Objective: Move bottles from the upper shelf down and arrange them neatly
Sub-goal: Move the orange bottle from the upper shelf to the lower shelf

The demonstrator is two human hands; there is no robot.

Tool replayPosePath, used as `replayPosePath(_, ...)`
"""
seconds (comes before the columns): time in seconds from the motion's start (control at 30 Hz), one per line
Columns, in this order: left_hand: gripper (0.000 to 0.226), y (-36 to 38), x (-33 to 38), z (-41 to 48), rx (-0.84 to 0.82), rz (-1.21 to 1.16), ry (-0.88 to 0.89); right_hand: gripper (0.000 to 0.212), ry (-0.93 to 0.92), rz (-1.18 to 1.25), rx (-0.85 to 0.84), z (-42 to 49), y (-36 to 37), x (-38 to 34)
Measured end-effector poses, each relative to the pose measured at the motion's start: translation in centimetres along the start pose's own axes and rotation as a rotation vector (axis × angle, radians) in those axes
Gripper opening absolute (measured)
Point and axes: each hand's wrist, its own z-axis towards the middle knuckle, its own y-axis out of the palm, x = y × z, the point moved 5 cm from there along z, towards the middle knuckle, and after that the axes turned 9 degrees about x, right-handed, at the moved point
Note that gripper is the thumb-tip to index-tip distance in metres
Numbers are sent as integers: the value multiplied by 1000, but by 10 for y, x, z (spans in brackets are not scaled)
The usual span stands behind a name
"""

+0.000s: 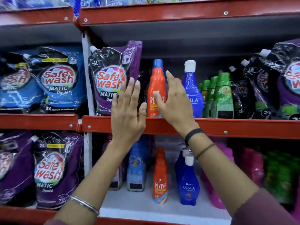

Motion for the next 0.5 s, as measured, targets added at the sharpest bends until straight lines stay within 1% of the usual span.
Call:
replayPosePath(0.13, 56, 15, -18, -8, -86, 36, 21, 77, 96, -199, -134, 9, 22, 1)
replayPosePath(0.2, 56, 23, -25, -13, -102, 27, 25, 72, 144, -226, -147, 12, 27, 3)
replayPosePath(0.27, 55, 29, -31, -17, -94, 64, 44, 64, 184, -167, -119, 15, 26, 5)
replayPosePath(0.37, 54, 34, -35, -21, -68, 150, 70, 62, 253, -48, -47, 15, 21, 10)
replayPosePath(0.5, 54, 35, -34, -20, -52, 175, 81, 66, 281, 133, 162, 13, 0, 9)
